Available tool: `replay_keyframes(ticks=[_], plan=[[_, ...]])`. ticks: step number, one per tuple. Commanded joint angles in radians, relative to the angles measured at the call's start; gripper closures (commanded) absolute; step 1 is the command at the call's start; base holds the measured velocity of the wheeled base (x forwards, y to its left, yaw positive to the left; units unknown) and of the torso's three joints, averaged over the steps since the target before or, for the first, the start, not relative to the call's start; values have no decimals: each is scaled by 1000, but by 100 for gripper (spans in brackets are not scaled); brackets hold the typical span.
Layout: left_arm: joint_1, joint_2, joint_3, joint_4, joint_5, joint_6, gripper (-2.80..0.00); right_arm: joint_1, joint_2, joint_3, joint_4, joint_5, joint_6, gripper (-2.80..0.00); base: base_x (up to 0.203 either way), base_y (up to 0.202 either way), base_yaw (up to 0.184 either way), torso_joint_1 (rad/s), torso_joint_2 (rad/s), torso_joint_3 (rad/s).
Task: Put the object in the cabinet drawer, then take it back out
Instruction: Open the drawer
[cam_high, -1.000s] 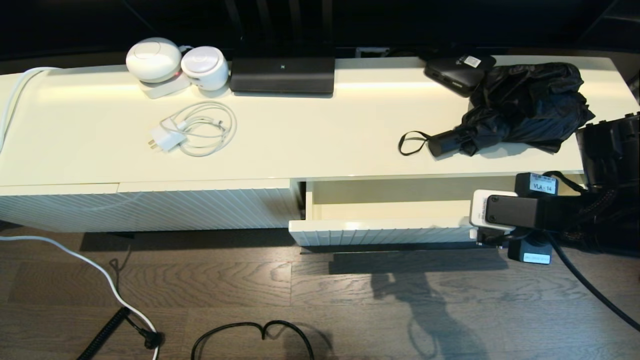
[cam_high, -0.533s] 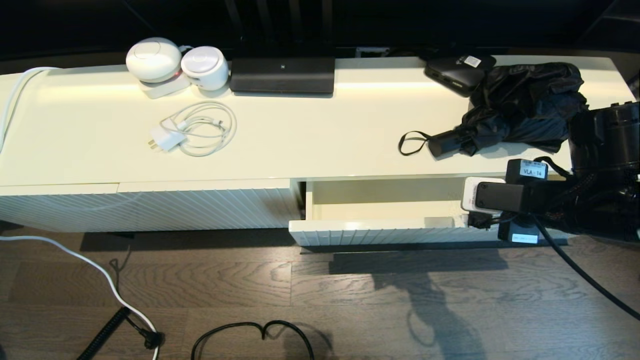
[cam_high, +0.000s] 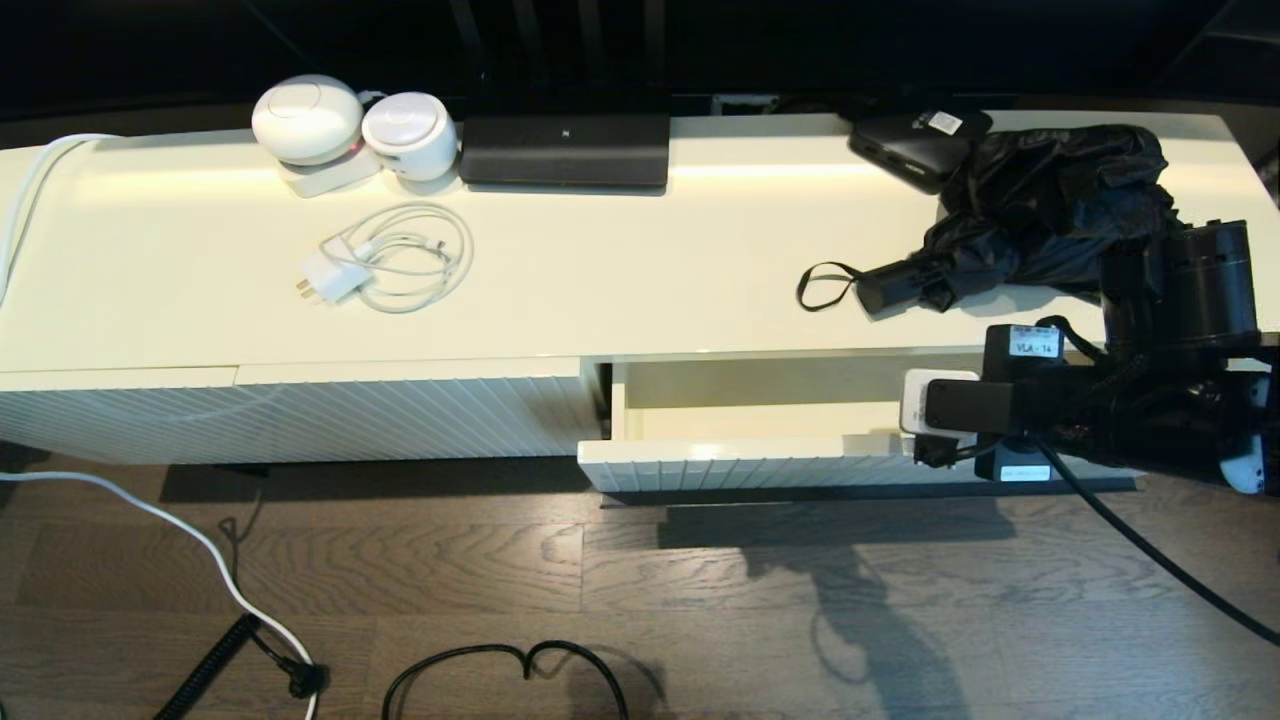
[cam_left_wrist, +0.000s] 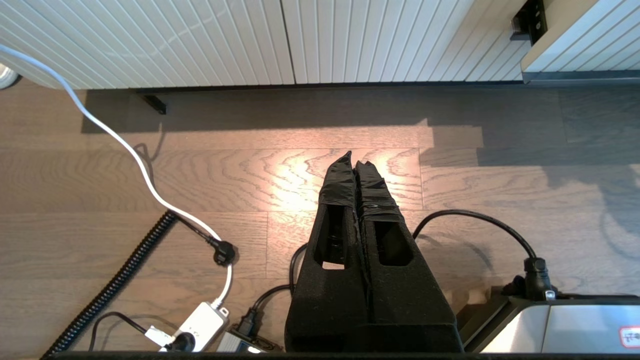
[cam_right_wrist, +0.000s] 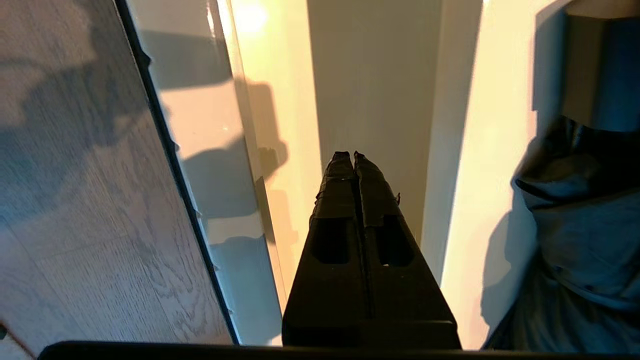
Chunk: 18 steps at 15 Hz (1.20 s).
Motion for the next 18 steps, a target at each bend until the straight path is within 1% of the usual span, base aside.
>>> replay_keyframes(ticks=[1, 7, 11, 15, 18], plan=[[0, -3, 0, 0, 0, -1, 0, -8, 25, -2, -3, -1, -11, 0, 0, 0, 0, 0, 0, 0], [0, -3, 0, 0, 0, -1, 0, -8, 12, 2, 4, -1, -10, 0, 0, 0, 0, 0, 0, 0], [0, -3, 1, 0, 0, 0, 0, 7, -30, 19, 54, -3, -11, 0, 0, 0, 0, 0, 0, 0], [0, -3, 0, 0, 0, -1, 0, 16, -65, 59, 135, -5, -8, 0, 0, 0, 0, 0, 0, 0], [0, -3, 0, 0, 0, -1, 0, 22, -73, 110, 135, -5, -6, 0, 0, 0, 0, 0, 0, 0]])
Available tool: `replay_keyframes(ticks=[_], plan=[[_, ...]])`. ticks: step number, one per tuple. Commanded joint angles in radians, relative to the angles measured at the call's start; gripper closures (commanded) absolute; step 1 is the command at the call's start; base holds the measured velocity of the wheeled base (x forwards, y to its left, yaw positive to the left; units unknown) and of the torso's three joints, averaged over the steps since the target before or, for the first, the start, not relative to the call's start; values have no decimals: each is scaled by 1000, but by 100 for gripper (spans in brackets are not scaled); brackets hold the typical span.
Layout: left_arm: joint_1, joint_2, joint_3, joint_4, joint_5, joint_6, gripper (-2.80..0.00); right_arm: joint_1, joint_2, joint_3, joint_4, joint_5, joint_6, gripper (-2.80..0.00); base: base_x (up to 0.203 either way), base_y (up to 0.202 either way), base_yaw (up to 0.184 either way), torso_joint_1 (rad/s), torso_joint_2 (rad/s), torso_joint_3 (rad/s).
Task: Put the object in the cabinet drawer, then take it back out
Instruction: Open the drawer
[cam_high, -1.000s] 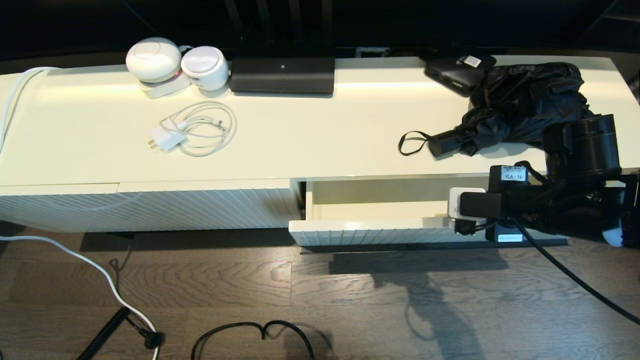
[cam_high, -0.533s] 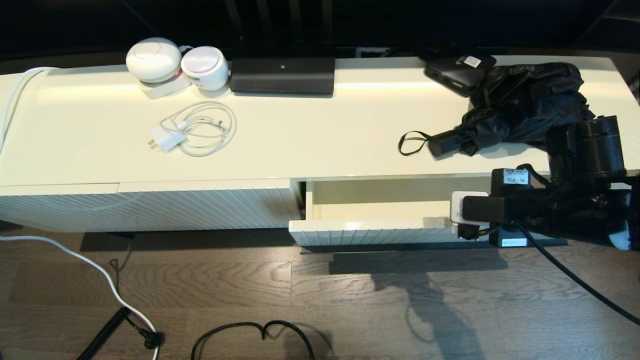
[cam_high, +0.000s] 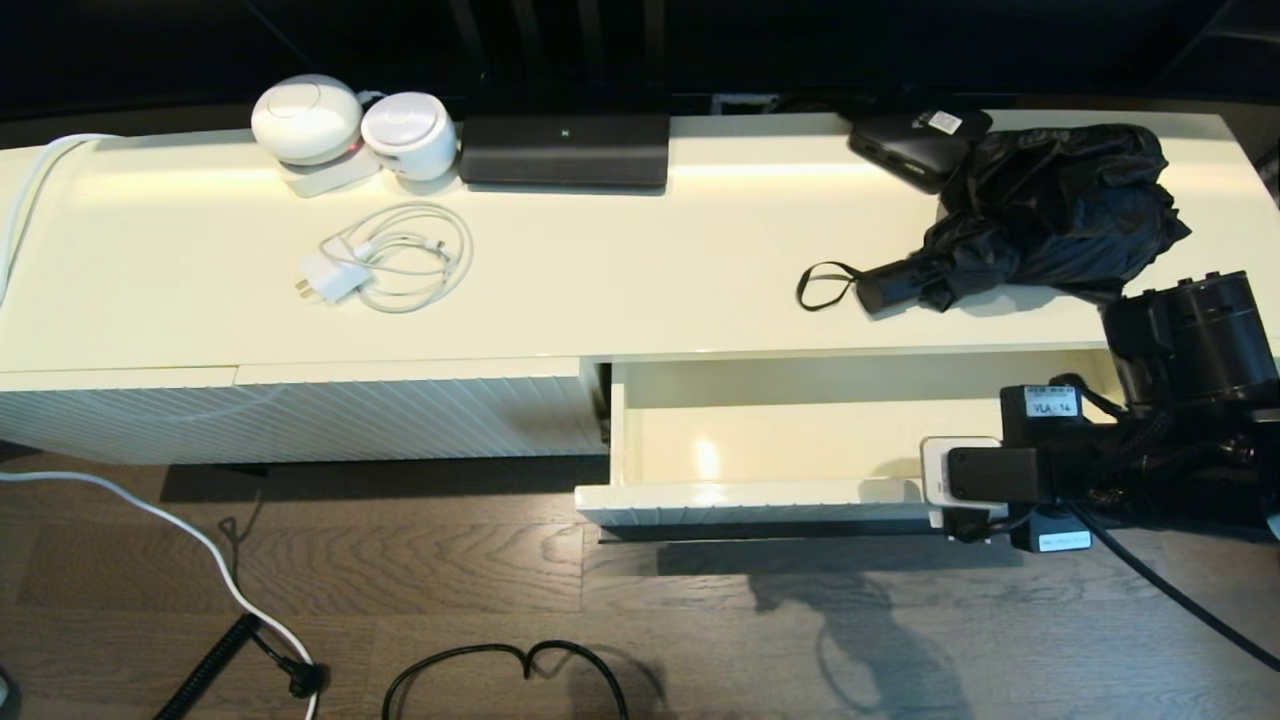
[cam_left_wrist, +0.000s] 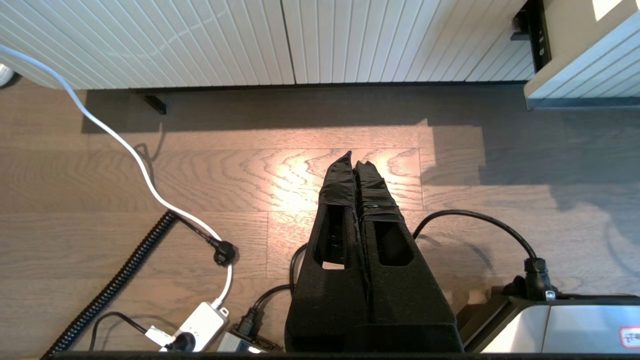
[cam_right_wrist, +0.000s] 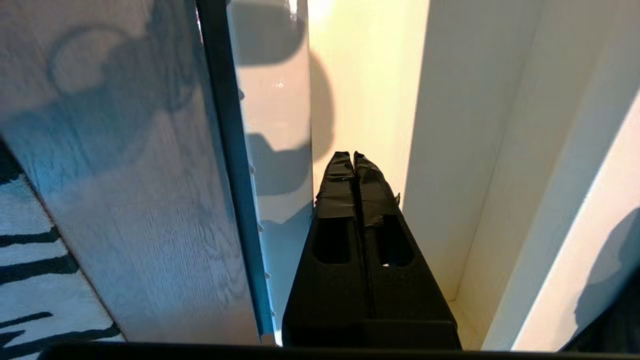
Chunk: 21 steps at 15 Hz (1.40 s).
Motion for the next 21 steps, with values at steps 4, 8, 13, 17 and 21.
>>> replay_keyframes(ticks=[4, 8, 13, 17, 21], plan=[[0, -3, 0, 0, 0, 0, 0, 6, -13, 79, -9, -2, -1, 0, 0, 0, 0, 0, 0, 0], [0, -3, 0, 0, 0, 1, 0, 43, -41, 148, -16, -2, 35, 0, 0, 0, 0, 0, 0, 0], [0, -3, 0, 0, 0, 1, 0, 65, -86, 235, -16, -2, 43, 0, 0, 0, 0, 0, 0, 0], [0, -3, 0, 0, 0, 1, 0, 68, -118, 282, -16, -2, 55, 0, 0, 0, 0, 0, 0, 0], [0, -3, 1, 0, 0, 0, 0, 89, -179, 328, -7, -1, 63, 0, 0, 0, 0, 0, 0, 0]])
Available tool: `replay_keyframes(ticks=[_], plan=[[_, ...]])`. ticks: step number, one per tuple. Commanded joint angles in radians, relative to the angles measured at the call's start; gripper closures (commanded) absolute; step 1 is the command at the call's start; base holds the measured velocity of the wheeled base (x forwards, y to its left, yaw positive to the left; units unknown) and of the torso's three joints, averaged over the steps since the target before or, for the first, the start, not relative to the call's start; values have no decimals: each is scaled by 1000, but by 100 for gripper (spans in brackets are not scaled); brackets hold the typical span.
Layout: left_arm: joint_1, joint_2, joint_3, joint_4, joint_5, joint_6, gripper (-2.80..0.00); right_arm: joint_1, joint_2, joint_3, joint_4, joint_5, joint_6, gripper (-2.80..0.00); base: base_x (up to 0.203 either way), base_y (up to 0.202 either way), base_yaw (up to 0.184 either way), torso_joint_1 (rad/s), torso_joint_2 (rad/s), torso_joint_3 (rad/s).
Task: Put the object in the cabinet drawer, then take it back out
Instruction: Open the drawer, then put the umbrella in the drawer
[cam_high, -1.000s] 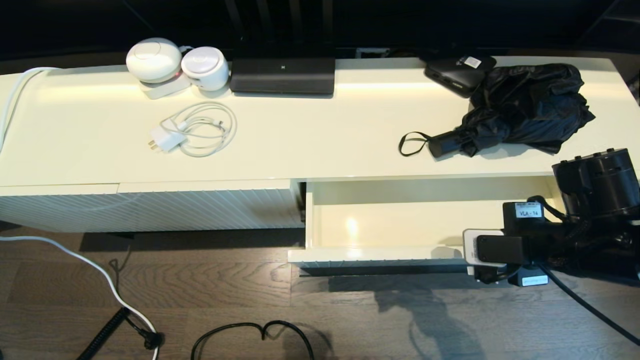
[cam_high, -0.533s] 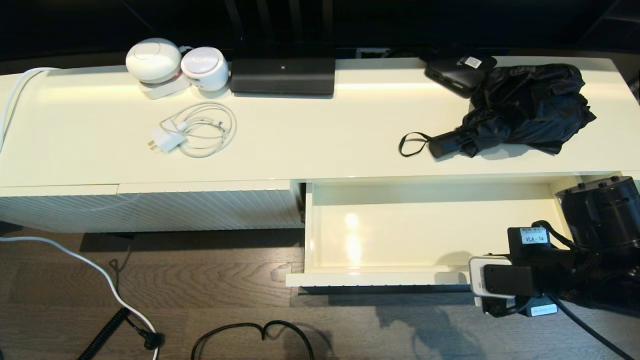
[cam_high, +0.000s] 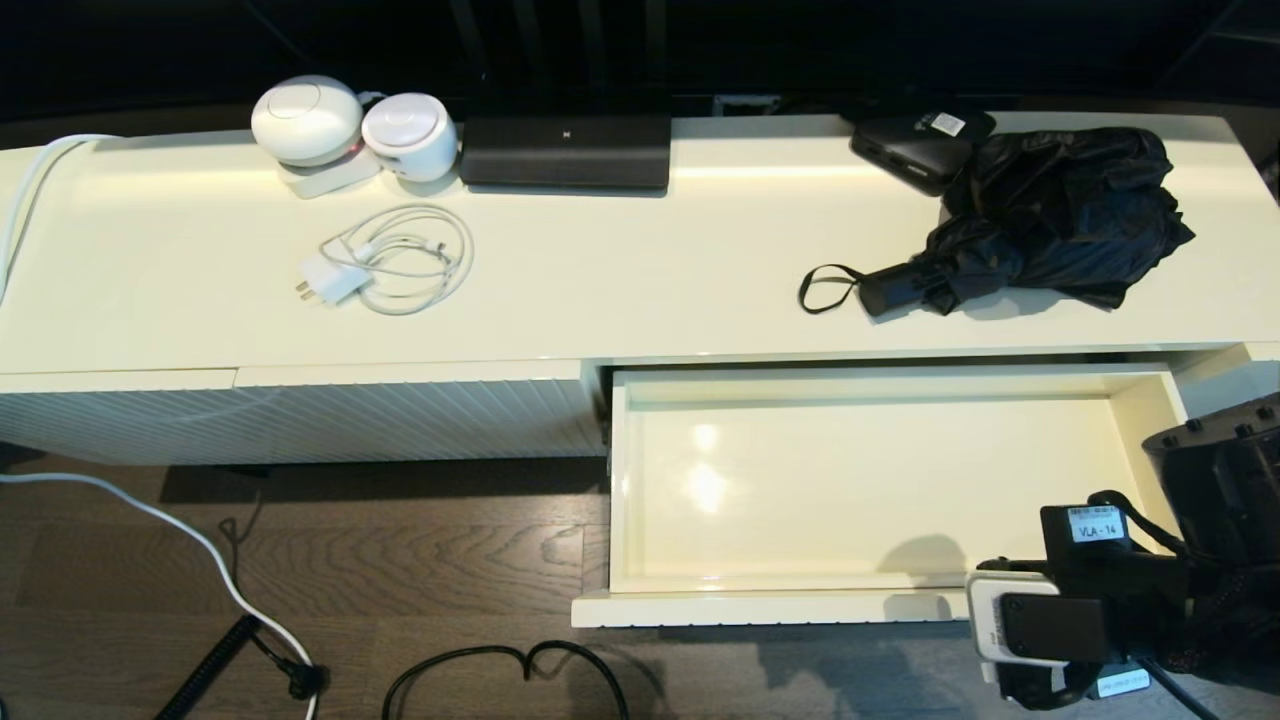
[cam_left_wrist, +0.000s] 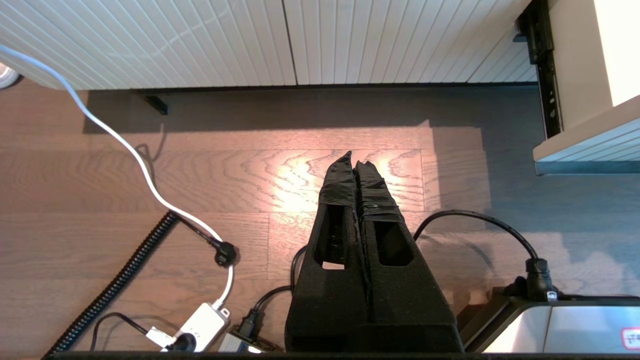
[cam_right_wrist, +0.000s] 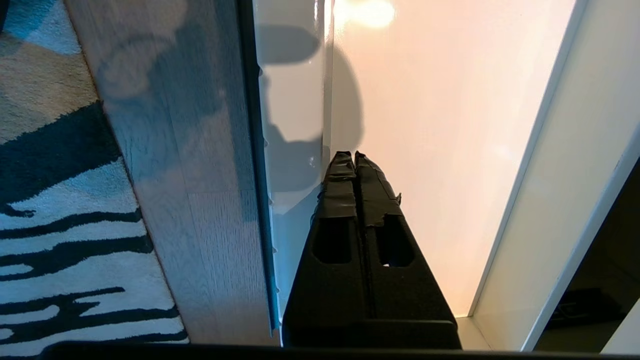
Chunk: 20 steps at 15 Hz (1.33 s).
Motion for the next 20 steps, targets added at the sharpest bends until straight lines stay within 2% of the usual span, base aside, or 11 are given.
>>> replay_keyframes(ticks=[1, 5, 11, 14, 16, 20], plan=[[0, -3, 0, 0, 0, -1, 0, 16, -41, 21, 2, 0, -7, 0, 0, 0, 0, 0, 0, 0], [0, -3, 0, 0, 0, 0, 0, 24, -53, 47, 3, -2, -7, 0, 0, 0, 0, 0, 0, 0], [0, -3, 0, 0, 0, -1, 0, 19, -91, -184, 21, -15, 72, 0, 0, 0, 0, 0, 0, 0], [0, -3, 0, 0, 0, -1, 0, 16, -123, -257, 23, -27, 94, 0, 0, 0, 0, 0, 0, 0], [0, -3, 1, 0, 0, -1, 0, 17, -125, -325, 24, -71, 165, 0, 0, 0, 0, 0, 0, 0], [0, -3, 1, 0, 0, -1, 0, 12, -100, -501, 41, -149, 246, 0, 0, 0, 0, 0, 0, 0]])
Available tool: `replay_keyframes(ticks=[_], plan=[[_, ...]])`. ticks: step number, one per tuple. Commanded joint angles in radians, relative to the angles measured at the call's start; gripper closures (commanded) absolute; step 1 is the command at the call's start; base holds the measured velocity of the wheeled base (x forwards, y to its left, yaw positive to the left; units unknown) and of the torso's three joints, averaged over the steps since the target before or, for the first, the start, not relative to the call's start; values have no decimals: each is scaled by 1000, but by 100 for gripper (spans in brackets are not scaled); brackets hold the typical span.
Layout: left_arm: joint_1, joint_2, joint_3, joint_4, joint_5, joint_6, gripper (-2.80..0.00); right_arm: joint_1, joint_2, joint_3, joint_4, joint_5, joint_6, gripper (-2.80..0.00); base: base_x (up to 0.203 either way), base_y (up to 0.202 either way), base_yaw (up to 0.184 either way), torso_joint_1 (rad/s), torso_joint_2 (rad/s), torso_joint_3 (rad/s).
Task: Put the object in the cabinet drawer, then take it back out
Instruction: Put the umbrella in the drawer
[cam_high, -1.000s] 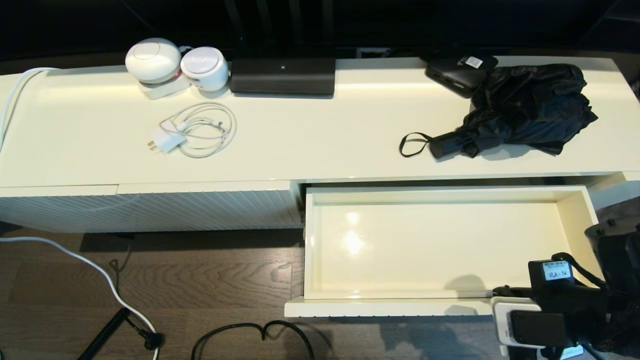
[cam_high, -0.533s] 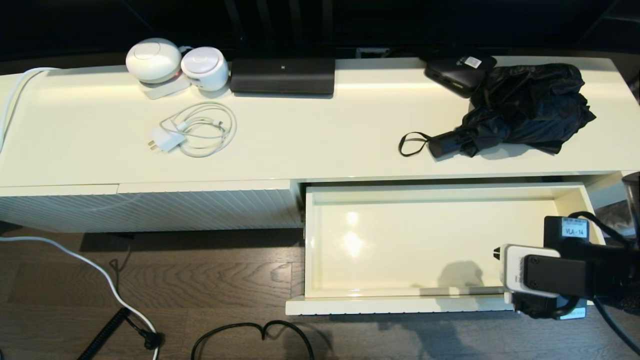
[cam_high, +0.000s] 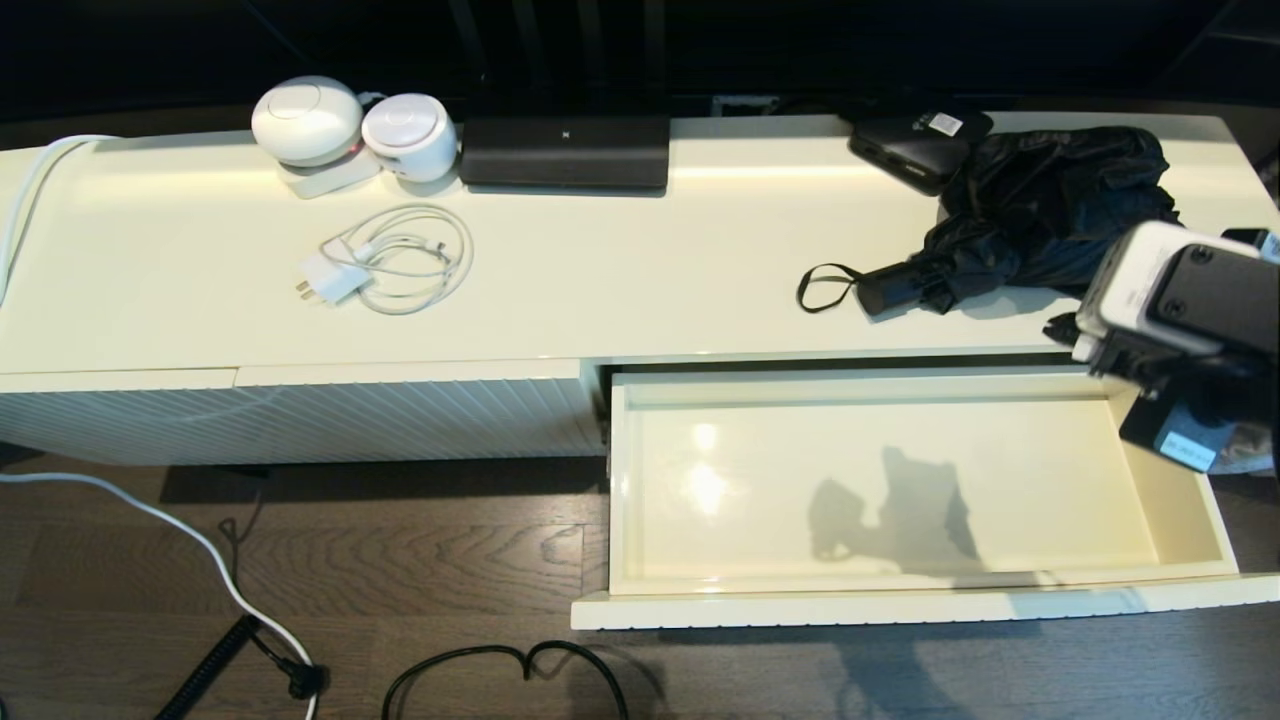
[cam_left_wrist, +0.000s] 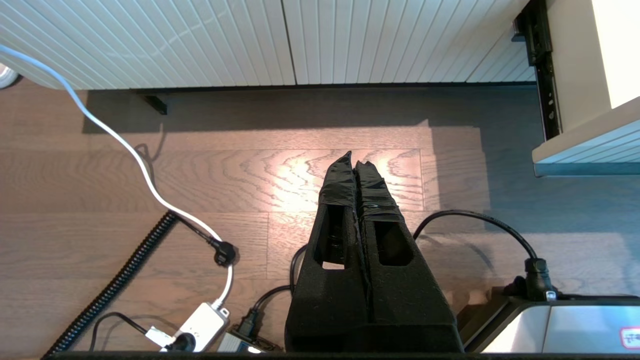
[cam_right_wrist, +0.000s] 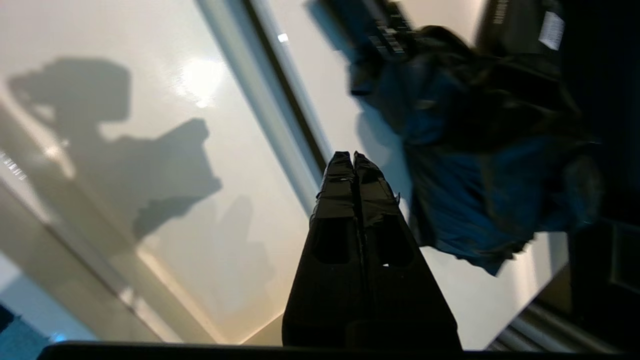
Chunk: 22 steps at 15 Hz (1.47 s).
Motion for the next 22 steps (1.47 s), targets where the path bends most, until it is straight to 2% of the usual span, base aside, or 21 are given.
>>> replay_keyframes(ticks=[1, 4, 5, 6, 7, 9, 10, 12, 15, 17, 18, 19, 20, 22], plan=[[0, -3, 0, 0, 0, -1, 0, -12, 21, -106, 42, -22, 30, 0, 0, 0, 0, 0, 0, 0], [0, -3, 1, 0, 0, 0, 0, -71, 47, -261, 290, -26, 175, 0, 0, 0, 0, 0, 0, 0], [0, -3, 0, 0, 0, -1, 0, -91, 62, -337, 413, -23, 238, 0, 0, 0, 0, 0, 0, 0], [0, -3, 0, 0, 0, -1, 0, -105, 85, -397, 522, -20, 331, 0, 0, 0, 0, 0, 0, 0], [0, -3, 0, 0, 0, -1, 0, -111, 108, -443, 563, -18, 443, 0, 0, 0, 0, 0, 0, 0], [0, -3, 0, 0, 0, -1, 0, -105, 155, -544, 589, -14, 709, 0, 0, 0, 0, 0, 0, 0], [0, -3, 0, 0, 0, -1, 0, -73, 169, -576, 593, -17, 827, 0, 0, 0, 0, 0, 0, 0], [0, -3, 0, 0, 0, -1, 0, -27, 194, -610, 598, -29, 1016, 0, 0, 0, 0, 0, 0, 0], [0, -3, 0, 0, 0, 1, 0, -6, 230, -636, 603, -30, 1362, 0, 0, 0, 0, 0, 0, 0], [0, -3, 0, 0, 0, -1, 0, 1, 265, -671, 607, -28, 1532, 0, 0, 0, 0, 0, 0, 0], [0, -3, 0, 0, 0, -1, 0, 2, 278, -683, 608, -35, 1572, 0, 0, 0, 0, 0, 0, 0], [0, -3, 1, 0, 0, -1, 0, 2, 297, -696, 611, -60, 1670, 0, 0, 0, 0, 0, 0, 0], [0, -3, 0, 0, 0, -1, 0, 3, 322, -707, 615, -123, 1769, 0, 0, 0, 0, 0, 0, 0], [0, -3, 0, 0, 0, -1, 0, 3, 356, -705, 619, -214, 1916, 0, 0, 0, 0, 0, 0, 0]])
